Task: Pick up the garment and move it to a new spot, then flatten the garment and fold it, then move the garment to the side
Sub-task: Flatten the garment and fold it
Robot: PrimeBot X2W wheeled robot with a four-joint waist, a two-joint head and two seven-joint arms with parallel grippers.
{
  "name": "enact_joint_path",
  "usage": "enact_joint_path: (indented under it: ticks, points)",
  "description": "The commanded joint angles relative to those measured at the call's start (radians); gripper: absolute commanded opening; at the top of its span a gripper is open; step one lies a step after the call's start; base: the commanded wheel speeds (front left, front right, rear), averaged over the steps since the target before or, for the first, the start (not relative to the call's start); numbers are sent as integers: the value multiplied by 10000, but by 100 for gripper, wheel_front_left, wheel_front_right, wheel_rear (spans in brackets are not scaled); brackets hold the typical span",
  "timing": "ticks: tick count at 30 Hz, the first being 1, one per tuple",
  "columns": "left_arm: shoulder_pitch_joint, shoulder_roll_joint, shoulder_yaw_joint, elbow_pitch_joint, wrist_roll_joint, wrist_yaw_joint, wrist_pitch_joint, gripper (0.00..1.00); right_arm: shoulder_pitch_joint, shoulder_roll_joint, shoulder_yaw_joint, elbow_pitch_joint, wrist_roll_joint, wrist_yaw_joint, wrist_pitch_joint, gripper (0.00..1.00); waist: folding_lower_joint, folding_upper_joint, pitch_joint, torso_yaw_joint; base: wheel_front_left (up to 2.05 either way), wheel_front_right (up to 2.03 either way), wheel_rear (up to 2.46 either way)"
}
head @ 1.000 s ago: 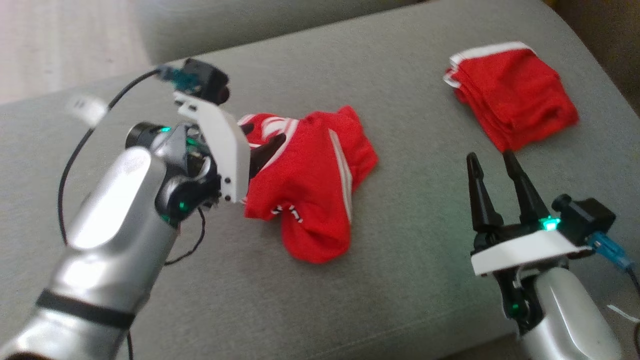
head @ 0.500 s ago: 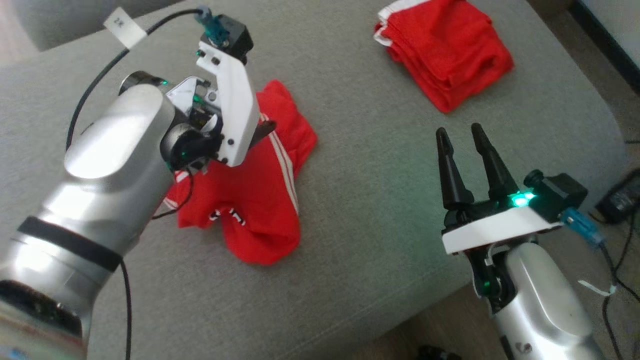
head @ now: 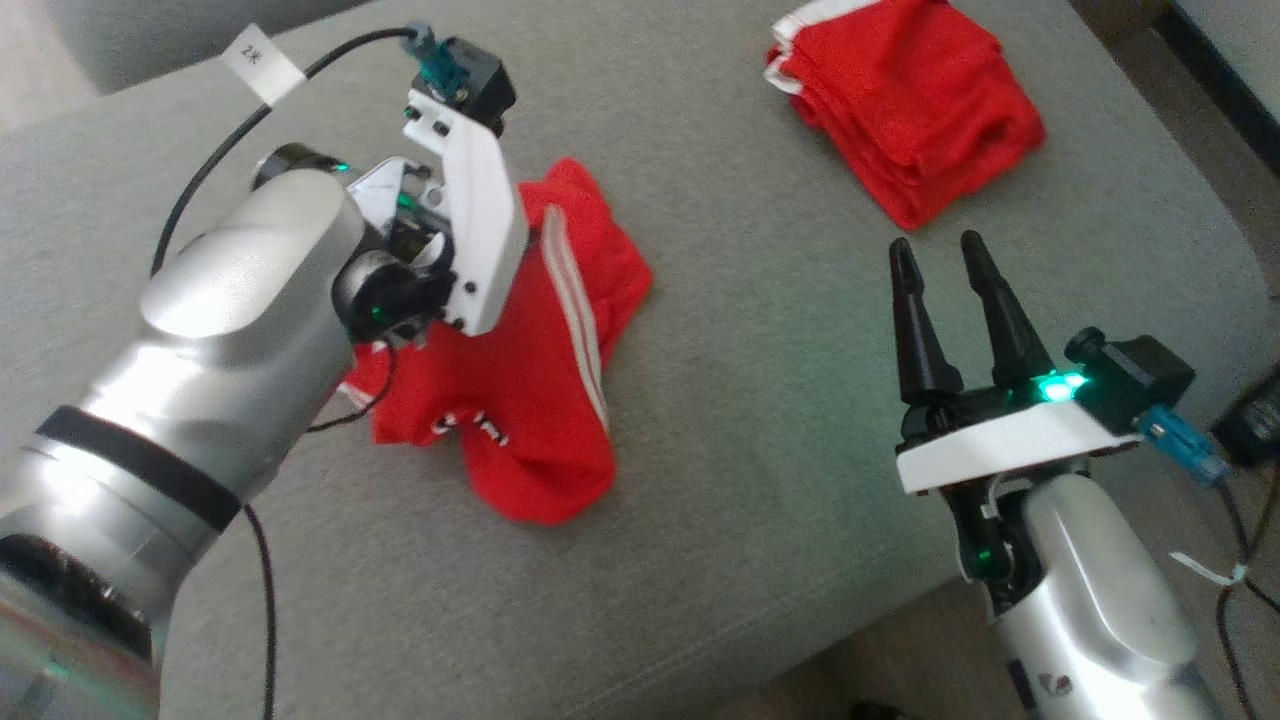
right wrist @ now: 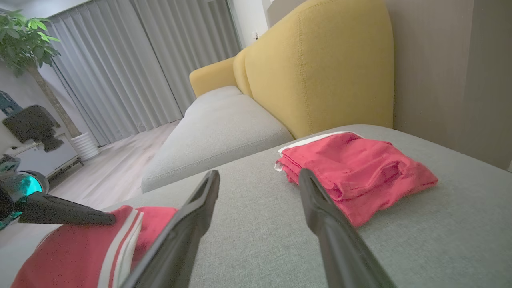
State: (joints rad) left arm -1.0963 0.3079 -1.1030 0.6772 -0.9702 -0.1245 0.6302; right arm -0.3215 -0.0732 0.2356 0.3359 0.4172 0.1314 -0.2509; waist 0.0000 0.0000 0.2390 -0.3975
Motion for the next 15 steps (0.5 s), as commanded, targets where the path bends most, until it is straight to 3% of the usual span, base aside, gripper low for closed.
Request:
enact_joint_path:
  ticks: [1,5,8,15]
  points:
    - [-879,164,327,-426,-335,-61,-291,0,-97,-64,76,-309,-109,-7,-107,100,0,0,-363,538,0,0,0]
    - [-1125,276,323,-1057,-1050,-61,-860,0,15,-267,-8,-274,-178,-7,-107,100,0,0,-706,1211,0,0,0]
    - [-1244,731,184,-1865,-1688,-61,-1288,0,93,-454,13,-219,-214,-7,-108,100,0,0,-1041,1903,0,0,0]
    - [-387,2893,-347,-4055,-2719,-61,-2041,0,459,-752,9,-162,-170,-7,-56,100,0,0,-1589,3226,0,0,0]
